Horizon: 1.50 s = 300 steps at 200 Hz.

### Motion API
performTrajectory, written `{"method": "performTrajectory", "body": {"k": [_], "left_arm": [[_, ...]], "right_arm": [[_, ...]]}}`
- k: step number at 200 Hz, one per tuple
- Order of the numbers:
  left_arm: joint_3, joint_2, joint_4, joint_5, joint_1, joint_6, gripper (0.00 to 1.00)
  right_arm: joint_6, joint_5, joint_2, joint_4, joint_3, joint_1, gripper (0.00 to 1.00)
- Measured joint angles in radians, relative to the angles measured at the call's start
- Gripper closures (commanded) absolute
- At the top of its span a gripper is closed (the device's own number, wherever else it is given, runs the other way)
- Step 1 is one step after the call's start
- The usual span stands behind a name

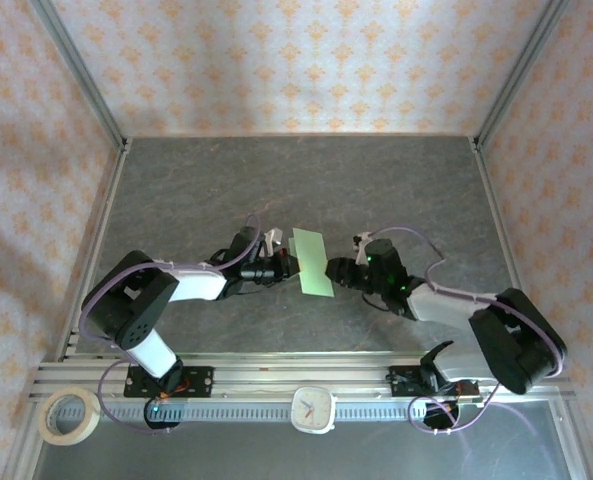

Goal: Fold a paper plane with a square sheet of paper (pick it up from the middle)

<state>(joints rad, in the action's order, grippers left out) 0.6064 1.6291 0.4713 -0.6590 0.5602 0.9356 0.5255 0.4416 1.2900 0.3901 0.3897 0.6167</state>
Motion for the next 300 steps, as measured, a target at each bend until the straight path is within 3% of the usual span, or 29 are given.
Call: {"method": "performTrajectory", "body": {"k": [23, 46, 77, 120, 156, 231, 300], "left_arm": [[0.000, 0.000, -0.013, -0.015, -0.018, -0.011, 1.00], [0.000, 0.000, -0.014, -0.019, -0.020, -0.018, 1.00], [0.000, 0.000, -0.014, -0.025, -0.020, -0.018, 1.00], [0.000, 0.000, -0.014, -0.026, -0.020, -0.018, 1.00], [0.000, 0.000, -0.014, -0.026, -0.020, -0.018, 1.00], [0.000, 0.000, -0.014, -0.037, -0.020, -0.017, 1.00], [0.000, 0.000, -0.014, -0.037, -0.020, -0.017, 1.00]], "right_arm": [[-0.095, -0.157, -0.053, 0.011, -0.029, 0.139, 0.58], [-0.205, -0.304, -0.089, 0.042, -0.060, 0.274, 0.47], [-0.351, -0.479, -0.079, 0.063, -0.062, 0.419, 0.45], [-0.509, -0.681, 0.016, 0.070, -0.043, 0.532, 0.44], [-0.591, -0.785, 0.098, 0.086, -0.027, 0.581, 0.44], [-0.673, -0.847, 0.214, 0.167, 0.011, 0.597, 0.45], [-0.715, -0.887, 0.232, 0.184, 0.017, 0.600, 0.61]]}}
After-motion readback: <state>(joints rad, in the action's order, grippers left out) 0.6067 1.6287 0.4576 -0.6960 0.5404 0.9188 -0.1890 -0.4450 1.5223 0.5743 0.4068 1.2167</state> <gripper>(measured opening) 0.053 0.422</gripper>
